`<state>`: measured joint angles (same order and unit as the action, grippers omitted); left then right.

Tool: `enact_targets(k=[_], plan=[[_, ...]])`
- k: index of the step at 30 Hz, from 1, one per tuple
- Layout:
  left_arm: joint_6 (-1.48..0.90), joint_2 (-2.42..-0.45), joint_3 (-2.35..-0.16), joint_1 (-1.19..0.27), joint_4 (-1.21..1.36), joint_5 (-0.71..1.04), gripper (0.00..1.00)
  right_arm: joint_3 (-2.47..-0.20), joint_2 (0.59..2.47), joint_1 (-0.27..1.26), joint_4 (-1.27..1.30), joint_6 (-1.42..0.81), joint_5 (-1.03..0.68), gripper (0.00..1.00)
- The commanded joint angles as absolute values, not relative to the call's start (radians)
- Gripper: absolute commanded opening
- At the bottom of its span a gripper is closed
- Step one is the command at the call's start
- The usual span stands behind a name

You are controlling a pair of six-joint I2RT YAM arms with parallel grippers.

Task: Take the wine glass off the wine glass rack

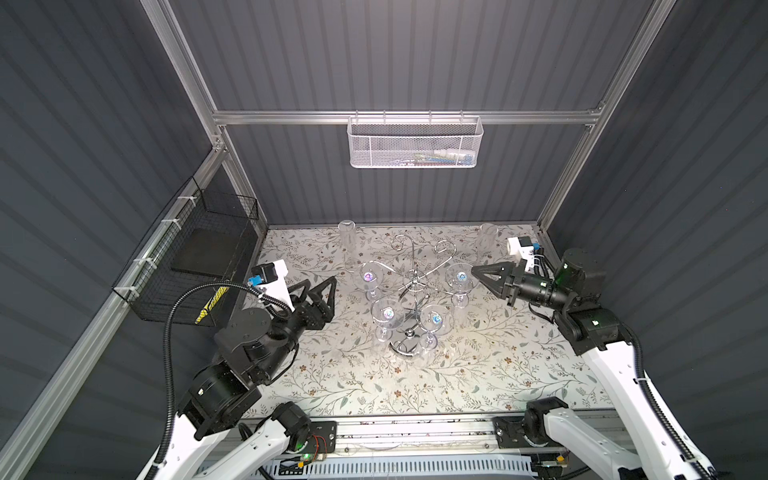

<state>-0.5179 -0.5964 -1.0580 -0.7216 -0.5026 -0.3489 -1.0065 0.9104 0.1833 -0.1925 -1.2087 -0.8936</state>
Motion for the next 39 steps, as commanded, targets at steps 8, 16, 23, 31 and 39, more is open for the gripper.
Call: enact_targets(k=[8, 16, 23, 31, 39], plan=[[-0.529, -0.577, -1.074, -0.726, -0.523, -0.368, 0.74, -1.062, 0.870, 0.186, -0.223, -1.194, -0.900, 0.00], [-0.523, -0.568, -1.074, -0.726, -0.526, -0.376, 0.74, -1.092, 0.859, 0.187, -0.266, -1.190, -0.906, 0.00], [-0.514, -0.566, -1.075, -0.726, -0.528, -0.382, 0.75, -1.110, 0.846, 0.189, -0.282, -1.213, -0.922, 0.00], [-0.509, -0.568, -1.074, -0.726, -0.528, -0.382, 0.75, -1.124, 0.856, 0.239, -0.281, -1.226, -0.898, 0.00], [-0.502, -0.554, -1.069, -0.726, -0.532, -0.381, 0.75, -1.172, 0.917, 0.320, -0.272, -1.213, -0.856, 0.00]])
